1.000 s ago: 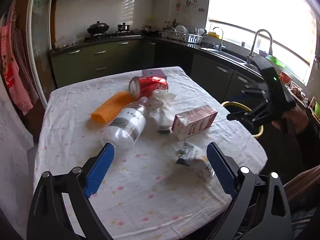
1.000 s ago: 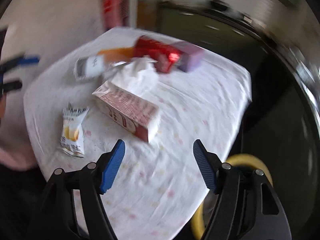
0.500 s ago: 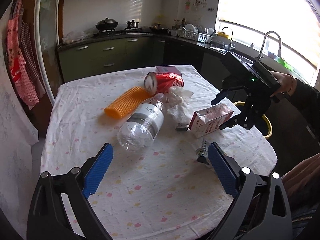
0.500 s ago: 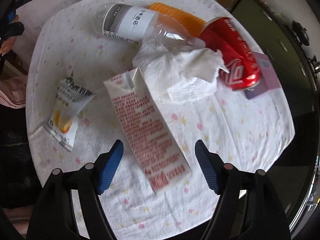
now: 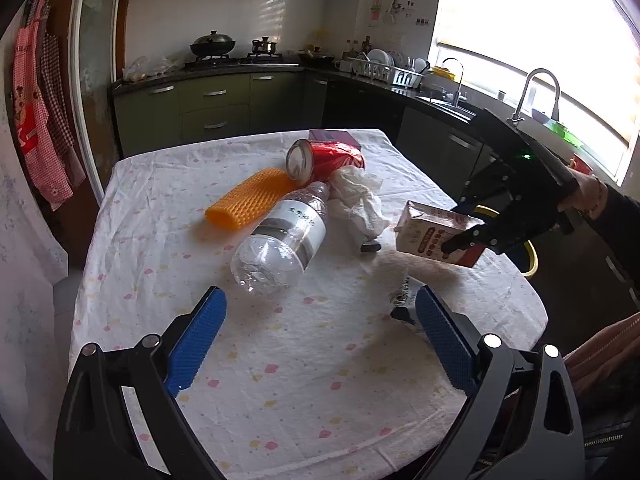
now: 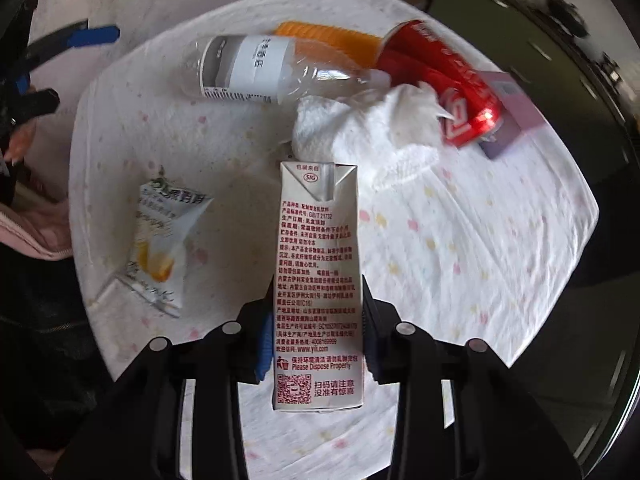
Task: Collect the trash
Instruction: 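Grasp the milk carton with the right gripper and lift it, then carry the milk carton over the bin and open the right gripper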
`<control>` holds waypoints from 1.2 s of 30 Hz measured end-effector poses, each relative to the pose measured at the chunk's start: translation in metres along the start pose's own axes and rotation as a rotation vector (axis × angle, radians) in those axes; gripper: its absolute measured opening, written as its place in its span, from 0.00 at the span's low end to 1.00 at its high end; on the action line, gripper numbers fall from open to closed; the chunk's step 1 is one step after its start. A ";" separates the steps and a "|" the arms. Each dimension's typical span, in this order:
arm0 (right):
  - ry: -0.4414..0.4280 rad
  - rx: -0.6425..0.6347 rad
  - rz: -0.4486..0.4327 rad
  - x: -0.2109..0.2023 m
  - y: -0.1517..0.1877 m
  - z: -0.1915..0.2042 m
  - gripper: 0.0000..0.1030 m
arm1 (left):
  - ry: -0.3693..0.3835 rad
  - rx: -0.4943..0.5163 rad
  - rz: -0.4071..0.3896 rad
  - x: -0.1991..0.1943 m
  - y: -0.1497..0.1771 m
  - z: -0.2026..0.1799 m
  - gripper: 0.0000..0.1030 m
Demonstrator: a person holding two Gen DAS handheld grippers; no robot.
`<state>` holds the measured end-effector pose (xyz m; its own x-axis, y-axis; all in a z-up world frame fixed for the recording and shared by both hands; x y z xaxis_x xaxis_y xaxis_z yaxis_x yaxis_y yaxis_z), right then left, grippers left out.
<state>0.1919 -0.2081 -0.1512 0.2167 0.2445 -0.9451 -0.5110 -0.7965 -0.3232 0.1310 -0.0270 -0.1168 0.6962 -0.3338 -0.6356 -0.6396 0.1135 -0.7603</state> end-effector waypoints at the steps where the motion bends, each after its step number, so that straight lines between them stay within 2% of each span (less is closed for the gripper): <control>1: -0.001 0.016 -0.007 -0.003 0.003 0.002 0.33 | 0.004 0.006 0.000 0.000 0.000 -0.004 0.91; 10: -0.010 0.201 -0.120 -0.059 0.047 0.017 0.33 | 0.034 0.068 0.007 -0.001 0.002 -0.038 0.91; 15: 0.070 0.347 -0.155 -0.087 0.087 -0.011 0.33 | 0.064 0.091 0.013 0.001 0.002 -0.058 0.92; 19: 0.165 0.518 -0.149 -0.099 0.132 -0.058 0.33 | 0.083 0.103 0.036 0.009 0.006 -0.071 0.92; 25: 0.285 0.717 -0.064 -0.082 0.199 -0.128 0.33 | 0.095 0.123 0.069 0.019 0.009 -0.086 0.92; 28: 0.295 0.782 -0.033 -0.067 0.220 -0.155 0.33 | 0.091 0.132 0.076 0.021 0.008 -0.091 0.92; 36: 0.318 0.840 0.006 -0.040 0.236 -0.190 0.33 | 0.091 0.146 0.110 0.032 0.010 -0.102 0.92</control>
<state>0.2204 -0.5107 -0.1802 0.3679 -0.0225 -0.9296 -0.9261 -0.0993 -0.3641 0.1135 -0.1319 -0.1309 0.5878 -0.3944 -0.7064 -0.6517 0.2865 -0.7023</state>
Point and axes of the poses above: each gripper's, at about its wrist camera, not at the fingertips, and x roughly the way its jaws point, z to its left, y to its underside, the point moved 8 cm from there along x, roughly the way its jaws point, and after that the axes turned 1 degree about y, right-handed, at the moved point
